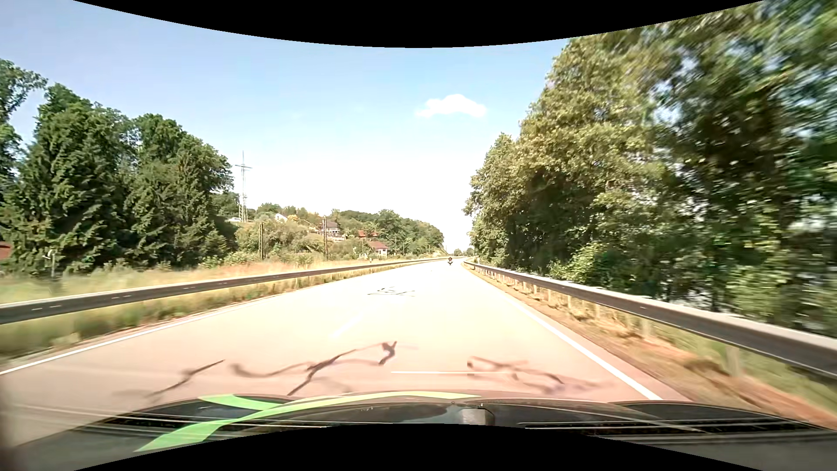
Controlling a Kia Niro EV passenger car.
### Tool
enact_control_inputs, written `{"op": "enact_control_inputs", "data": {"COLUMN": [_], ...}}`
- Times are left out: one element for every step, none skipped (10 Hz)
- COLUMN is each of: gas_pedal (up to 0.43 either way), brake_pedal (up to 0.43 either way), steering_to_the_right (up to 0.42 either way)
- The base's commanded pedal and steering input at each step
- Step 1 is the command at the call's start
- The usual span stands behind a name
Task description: Follow the waypoints while adhering to traffic rules and regulations
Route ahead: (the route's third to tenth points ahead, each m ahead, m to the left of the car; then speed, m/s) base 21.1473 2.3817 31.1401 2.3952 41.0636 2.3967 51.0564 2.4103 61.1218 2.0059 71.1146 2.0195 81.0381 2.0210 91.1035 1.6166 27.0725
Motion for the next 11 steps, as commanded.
{"op": "enact_control_inputs", "data": {"gas_pedal": [0.22, 0.228, 0.228, 0.228, 0.228, 0.22, 0.22, 0.209, 0.209, 0.209, 0.177], "brake_pedal": [0.0, 0.0, 0.0, 0.0, 0.0, 0.0, 0.0, 0.0, 0.0, 0.0, 0.0], "steering_to_the_right": [0.0, 0.0, 0.0, 0.0, 0.0, 0.0, 0.001, 0.001, 0.0, 0.0, 0.0]}}
